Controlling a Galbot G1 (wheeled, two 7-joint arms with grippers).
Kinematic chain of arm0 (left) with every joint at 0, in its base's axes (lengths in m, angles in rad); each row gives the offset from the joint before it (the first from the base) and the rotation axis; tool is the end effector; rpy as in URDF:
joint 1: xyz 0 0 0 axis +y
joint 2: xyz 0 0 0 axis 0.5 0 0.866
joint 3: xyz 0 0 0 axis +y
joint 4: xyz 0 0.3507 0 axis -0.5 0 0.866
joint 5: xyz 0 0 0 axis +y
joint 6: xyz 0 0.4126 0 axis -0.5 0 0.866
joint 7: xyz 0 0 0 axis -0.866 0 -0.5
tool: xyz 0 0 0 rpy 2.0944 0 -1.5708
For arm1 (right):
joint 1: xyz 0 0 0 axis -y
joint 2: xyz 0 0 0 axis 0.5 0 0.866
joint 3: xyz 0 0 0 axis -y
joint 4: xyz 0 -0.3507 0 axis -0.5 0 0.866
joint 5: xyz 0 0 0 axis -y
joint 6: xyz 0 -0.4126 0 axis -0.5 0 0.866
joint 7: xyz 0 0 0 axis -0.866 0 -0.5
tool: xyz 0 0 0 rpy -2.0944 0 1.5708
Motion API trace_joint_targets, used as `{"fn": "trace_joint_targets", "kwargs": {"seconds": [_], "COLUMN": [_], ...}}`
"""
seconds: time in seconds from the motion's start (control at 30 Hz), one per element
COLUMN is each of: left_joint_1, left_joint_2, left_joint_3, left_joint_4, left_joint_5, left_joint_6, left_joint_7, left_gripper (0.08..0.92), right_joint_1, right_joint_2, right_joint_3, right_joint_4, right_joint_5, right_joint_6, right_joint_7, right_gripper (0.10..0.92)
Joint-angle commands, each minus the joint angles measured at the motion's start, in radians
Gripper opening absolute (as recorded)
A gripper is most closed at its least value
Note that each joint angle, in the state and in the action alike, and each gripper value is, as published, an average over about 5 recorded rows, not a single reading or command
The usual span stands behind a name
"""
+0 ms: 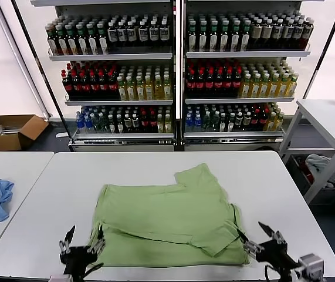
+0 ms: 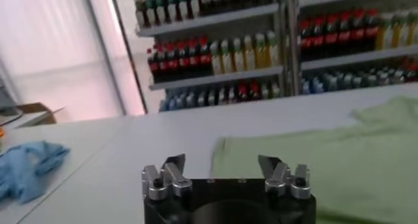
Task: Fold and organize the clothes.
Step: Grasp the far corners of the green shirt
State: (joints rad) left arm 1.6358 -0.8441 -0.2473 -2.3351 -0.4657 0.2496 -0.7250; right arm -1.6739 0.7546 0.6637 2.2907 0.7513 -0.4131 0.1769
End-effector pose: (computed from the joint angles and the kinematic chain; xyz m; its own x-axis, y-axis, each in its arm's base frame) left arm 0.1813 -0.0174 -0.2445 -0.9564 -0.0828 0.2801 -0.0421 0.9880 0.1484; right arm 0.2357 -0.0870 -0.1982 -0.8880 -0.2142 0.4070 -0.2559 0.9654 -0.0503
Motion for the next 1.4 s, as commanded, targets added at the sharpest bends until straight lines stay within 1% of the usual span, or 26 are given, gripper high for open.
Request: {"fn": "trace_joint_targets", "kwargs": {"seconds": [0.03,0.13,0.2,0.3,0.4,0.6,0.73,1.0,1.17,1.4], "left_joint_1": [-0.436,-0.515,-0.555,-0.593,-0.619,-0.661,-0.67,-0.646,-0.65,-0.663], "left_joint_2": [-0.026,-0.04,-0.041,-0.022,0.003,0.014,0.009,-0.003,-0.022,-0.045], "left_joint_3": [-0.047,-0.043,-0.039,-0.034,-0.027,-0.002,0.012,0.018,0.016,0.023], "left_joint_4": [0.247,0.326,0.367,0.403,0.44,0.549,0.594,0.609,0.641,0.653], "left_joint_5": [-0.185,-0.247,-0.271,-0.303,-0.32,-0.315,-0.303,-0.269,-0.263,-0.269], "left_joint_6": [0.051,0.115,0.157,0.247,0.319,0.329,0.33,0.33,0.329,0.329], "left_joint_7": [0.501,0.513,0.513,0.518,0.525,0.539,0.541,0.546,0.544,0.556], "left_gripper": [0.803,0.82,0.822,0.823,0.823,0.823,0.823,0.823,0.823,0.823], "right_joint_1": [0.715,0.925,1.032,1.171,1.258,1.332,1.326,1.272,1.253,1.238], "right_joint_2": [0.007,0.073,0.124,0.196,0.263,0.355,0.378,0.378,0.397,0.424], "right_joint_3": [-0.278,-0.426,-0.504,-0.62,-0.693,-0.758,-0.769,-0.726,-0.689,-0.673], "right_joint_4": [-0.409,-0.572,-0.676,-0.821,-0.927,-1.098,-1.119,-1.109,-1.131,-1.154], "right_joint_5": [0.078,0.069,0.019,-0.098,-0.157,-0.237,-0.24,-0.24,-0.256,-0.251], "right_joint_6": [-0.069,-0.1,-0.129,-0.164,-0.169,-0.17,-0.171,-0.17,-0.168,-0.168], "right_joint_7": [-0.128,-0.131,-0.139,-0.16,-0.181,-0.252,-0.263,-0.281,-0.291,-0.309], "right_gripper": [0.813,0.821,0.822,0.823,0.823,0.823,0.823,0.823,0.823,0.823]}}
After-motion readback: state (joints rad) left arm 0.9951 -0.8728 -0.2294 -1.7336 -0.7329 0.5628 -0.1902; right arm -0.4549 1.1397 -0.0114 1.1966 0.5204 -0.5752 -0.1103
